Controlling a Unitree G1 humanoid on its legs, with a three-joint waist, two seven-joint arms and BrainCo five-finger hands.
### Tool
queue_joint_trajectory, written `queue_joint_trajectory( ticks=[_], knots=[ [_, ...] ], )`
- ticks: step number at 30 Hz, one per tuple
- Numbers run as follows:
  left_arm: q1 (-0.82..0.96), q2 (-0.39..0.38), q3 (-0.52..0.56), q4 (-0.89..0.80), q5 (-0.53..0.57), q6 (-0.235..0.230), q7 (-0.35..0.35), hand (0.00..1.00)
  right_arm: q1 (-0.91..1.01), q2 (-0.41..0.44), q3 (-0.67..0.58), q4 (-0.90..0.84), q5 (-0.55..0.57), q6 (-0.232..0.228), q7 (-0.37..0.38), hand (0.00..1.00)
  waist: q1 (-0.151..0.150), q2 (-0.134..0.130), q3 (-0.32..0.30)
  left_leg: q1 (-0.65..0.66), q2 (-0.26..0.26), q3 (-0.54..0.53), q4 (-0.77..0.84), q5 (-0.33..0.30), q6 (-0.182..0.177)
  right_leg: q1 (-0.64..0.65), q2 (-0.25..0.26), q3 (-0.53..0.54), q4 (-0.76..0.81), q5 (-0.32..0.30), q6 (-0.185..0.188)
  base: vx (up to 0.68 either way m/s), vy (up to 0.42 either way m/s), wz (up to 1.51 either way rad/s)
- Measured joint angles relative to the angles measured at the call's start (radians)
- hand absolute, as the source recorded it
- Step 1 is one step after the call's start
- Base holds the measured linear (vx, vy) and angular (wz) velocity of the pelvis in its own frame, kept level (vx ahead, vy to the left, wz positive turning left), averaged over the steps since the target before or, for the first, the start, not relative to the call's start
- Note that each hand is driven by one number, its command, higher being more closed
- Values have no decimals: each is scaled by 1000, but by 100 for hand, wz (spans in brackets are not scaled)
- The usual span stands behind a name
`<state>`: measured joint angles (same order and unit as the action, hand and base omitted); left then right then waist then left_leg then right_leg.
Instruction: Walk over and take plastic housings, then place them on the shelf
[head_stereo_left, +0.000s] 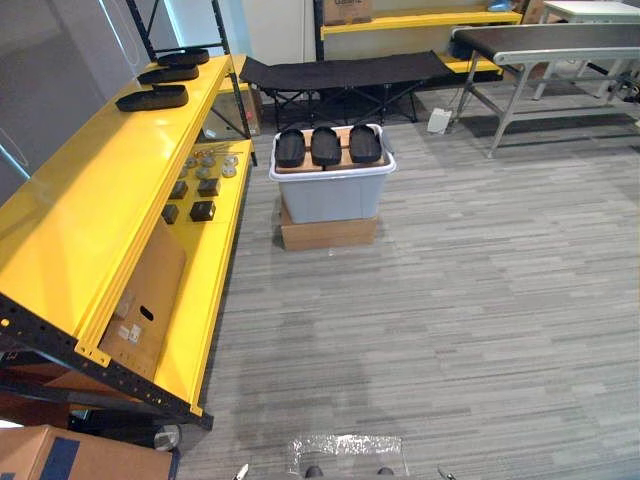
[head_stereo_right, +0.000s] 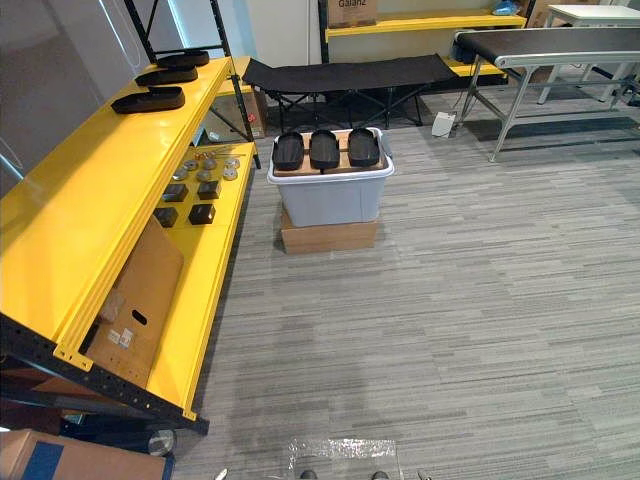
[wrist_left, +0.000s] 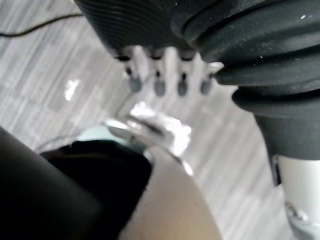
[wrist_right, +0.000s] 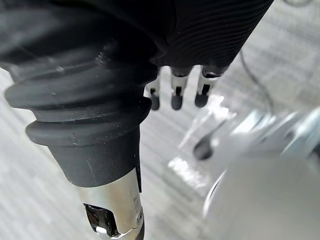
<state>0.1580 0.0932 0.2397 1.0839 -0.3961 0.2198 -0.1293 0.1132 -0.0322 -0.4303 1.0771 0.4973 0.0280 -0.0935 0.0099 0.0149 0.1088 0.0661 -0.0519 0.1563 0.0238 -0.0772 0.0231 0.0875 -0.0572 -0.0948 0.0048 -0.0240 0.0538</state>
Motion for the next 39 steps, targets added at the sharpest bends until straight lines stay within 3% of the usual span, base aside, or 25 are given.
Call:
queue_joint_trajectory(
  ticks=[6, 12, 24, 36, 39],
  knots=[
    [-12, 8, 14, 1, 0, -25, 12, 0, -92, 22, 0, -2, 40, -79, -22, 0, 6, -28, 26, 58, 1, -5, -41, 3, 1, 51, 7, -14, -30, 2, 1, 150, -5, 1],
    [-18, 7, 6, 0, -28, -33, 18, 0, -104, 43, 1, -12, 33, -52, -18, 0, 8, -23, 51, 76, -2, -6, -53, -1, -5, 65, 3, -16, -33, 10, 13, 23, 4, 0],
    [-16, 9, -43, -3, -37, -42, 41, 0, -73, 46, 24, -19, -22, -50, -15, 0, 10, -11, 43, 92, -9, -4, -103, 31, 7, 52, 0, -27, -31, -7, 10, -82, -33, -2],
    [-16, 17, -47, -3, -25, -43, 48, 0, -57, 26, 50, -2, -38, 17, 34, 0, 12, -28, 44, 95, -13, -10, -109, 36, 11, 71, -2, -42, -49, 0, 16, 1, -11, 3],
    [-19, 20, -47, -3, -10, -38, 49, 0, -59, 25, 48, -1, -33, 34, 79, 0, 12, -33, 44, 94, -13, -7, -109, 33, 11, 52, -6, -43, -11, -16, 20, -5, -12, -2]
  ],
)
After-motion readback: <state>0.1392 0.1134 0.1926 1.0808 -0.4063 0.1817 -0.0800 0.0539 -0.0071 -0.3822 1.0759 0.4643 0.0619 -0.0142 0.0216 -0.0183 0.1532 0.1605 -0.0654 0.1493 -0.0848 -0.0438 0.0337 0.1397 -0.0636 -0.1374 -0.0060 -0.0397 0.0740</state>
